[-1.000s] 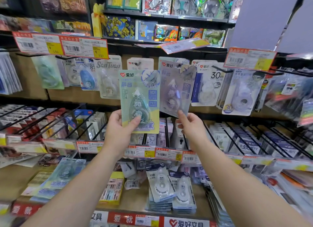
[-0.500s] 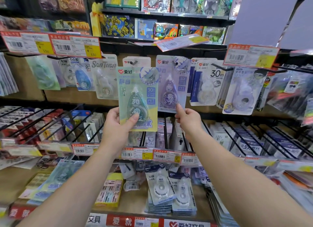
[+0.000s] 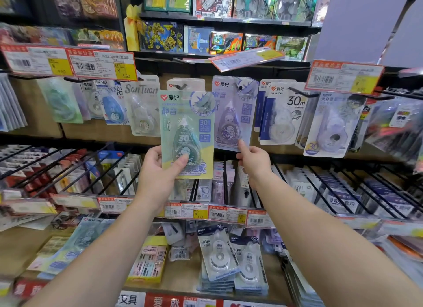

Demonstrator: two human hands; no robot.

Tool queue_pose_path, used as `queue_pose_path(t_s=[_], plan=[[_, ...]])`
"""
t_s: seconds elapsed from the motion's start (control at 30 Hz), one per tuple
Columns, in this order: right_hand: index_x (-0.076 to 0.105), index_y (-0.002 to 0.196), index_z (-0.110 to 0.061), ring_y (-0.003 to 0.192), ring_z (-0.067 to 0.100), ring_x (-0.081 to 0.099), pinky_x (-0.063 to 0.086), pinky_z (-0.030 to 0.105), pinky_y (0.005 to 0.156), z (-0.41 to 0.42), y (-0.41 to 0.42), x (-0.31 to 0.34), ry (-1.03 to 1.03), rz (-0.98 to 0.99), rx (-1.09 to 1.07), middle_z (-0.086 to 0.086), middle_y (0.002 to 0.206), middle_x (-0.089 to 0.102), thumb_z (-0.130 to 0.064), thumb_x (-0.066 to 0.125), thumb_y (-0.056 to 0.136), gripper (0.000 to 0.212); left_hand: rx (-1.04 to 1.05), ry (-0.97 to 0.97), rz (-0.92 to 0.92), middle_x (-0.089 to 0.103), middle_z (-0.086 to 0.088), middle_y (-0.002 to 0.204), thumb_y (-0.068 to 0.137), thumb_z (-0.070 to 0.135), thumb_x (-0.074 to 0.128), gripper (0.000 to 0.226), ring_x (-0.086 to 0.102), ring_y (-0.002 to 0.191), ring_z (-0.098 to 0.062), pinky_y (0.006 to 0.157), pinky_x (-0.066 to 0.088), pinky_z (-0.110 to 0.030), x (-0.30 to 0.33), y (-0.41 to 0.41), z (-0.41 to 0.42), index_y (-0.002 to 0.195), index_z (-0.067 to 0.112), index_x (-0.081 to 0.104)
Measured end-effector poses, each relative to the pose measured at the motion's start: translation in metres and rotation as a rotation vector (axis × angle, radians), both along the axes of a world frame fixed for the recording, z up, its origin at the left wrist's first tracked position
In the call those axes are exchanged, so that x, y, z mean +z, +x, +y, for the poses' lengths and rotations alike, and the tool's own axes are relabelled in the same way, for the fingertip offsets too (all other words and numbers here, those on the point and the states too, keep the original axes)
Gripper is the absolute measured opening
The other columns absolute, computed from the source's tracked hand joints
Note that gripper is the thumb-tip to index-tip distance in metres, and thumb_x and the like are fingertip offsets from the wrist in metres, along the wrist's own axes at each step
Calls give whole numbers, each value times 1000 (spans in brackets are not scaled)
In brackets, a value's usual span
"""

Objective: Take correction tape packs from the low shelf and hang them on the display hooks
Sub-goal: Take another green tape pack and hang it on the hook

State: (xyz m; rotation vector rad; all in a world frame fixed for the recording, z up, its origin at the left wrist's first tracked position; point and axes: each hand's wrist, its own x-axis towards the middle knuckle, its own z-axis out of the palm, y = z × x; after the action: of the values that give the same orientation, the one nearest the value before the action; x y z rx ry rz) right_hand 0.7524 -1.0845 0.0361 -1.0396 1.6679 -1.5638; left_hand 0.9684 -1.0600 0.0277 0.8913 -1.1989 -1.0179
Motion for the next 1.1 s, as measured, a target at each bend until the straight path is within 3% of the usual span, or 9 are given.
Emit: queue_pose_path(t_s=[0.1, 0.27, 0.43, 0.53, 0.67, 0.77, 0.9, 1.0, 1.1], plan=[[61, 110, -16, 90, 16, 62, 48, 32, 78, 0, -2, -1, 22, -9, -15, 1, 97, 68, -47, 56, 96, 35, -12, -1, -3, 71, 3, 107, 83, 20, 75, 34, 70, 96, -9, 86, 54, -30, 1, -1, 1, 108, 26, 54], [52, 132, -16, 110, 22, 61, 50, 39, 98, 13, -1, -3, 37, -5, -109, 3, 119, 63, -44, 64, 92, 50, -34, -8, -22, 71, 1, 107, 84, 20, 76, 33, 70, 98, -12, 89, 54, -33, 3, -3, 3, 107, 27, 53], [64, 107, -18, 89, 15, 62, 47, 28, 79, 54, 17, 8, -80, 109, 9, -4, 92, 66, -38, 59, 96, 24, -78, -15, -24, 71, -1, 109, 84, 20, 76, 34, 69, 100, -15, 89, 55, -34, 4, -6, 10, 108, 26, 52], [67, 94, -17, 73, 10, 59, 45, 24, 69, 83, 36, 18, -129, 217, 184, -1, 83, 69, -43, 53, 98, 30, -122, -9, -9, 71, -3, 111, 82, 21, 77, 39, 70, 101, -17, 89, 56, -38, 6, -11, 18, 113, 22, 53], [72, 98, -18, 68, 1, 58, 46, 14, 63, 106, 50, 19, -161, 320, 225, -2, 83, 71, -42, 61, 94, 26, -189, -33, -9, 71, -1, 109, 85, 15, 75, 36, 70, 92, -4, 74, 55, -18, 8, -17, 29, 113, 21, 54], [73, 96, -18, 65, 0, 56, 48, 21, 63, 116, 48, 16, -190, 296, 172, 3, 84, 72, -40, 62, 93, 25, -203, -63, -31, 70, 3, 105, 85, 14, 76, 34, 69, 85, 3, 70, 53, -14, 11, -23, 35, 108, 24, 53], [72, 95, -15, 73, 9, 59, 52, 41, 72, 122, 40, 17, -228, 284, 91, 10, 89, 73, -41, 62, 93, 28, -204, -89, -68, 69, 1, 110, 84, 18, 78, 36, 69, 98, -8, 79, 55, -20, 21, -36, 40, 111, 23, 53], [69, 84, -10, 62, 6, 49, 44, 32, 64, 121, 33, 22, -236, 256, 33, -3, 67, 61, -44, 62, 92, 35, -215, -78, -72, 68, 5, 109, 86, 22, 77, 37, 66, 97, -5, 77, 54, -15, 32, -46, 44, 114, 22, 52], [66, 78, -16, 53, 1, 44, 39, 25, 61, 117, 28, 22, -215, 259, 6, -17, 56, 52, -45, 61, 93, 33, -200, -48, -67, 67, 8, 107, 85, 25, 77, 39, 65, 97, -6, 84, 52, -23, 34, -53, 43, 115, 22, 52]])
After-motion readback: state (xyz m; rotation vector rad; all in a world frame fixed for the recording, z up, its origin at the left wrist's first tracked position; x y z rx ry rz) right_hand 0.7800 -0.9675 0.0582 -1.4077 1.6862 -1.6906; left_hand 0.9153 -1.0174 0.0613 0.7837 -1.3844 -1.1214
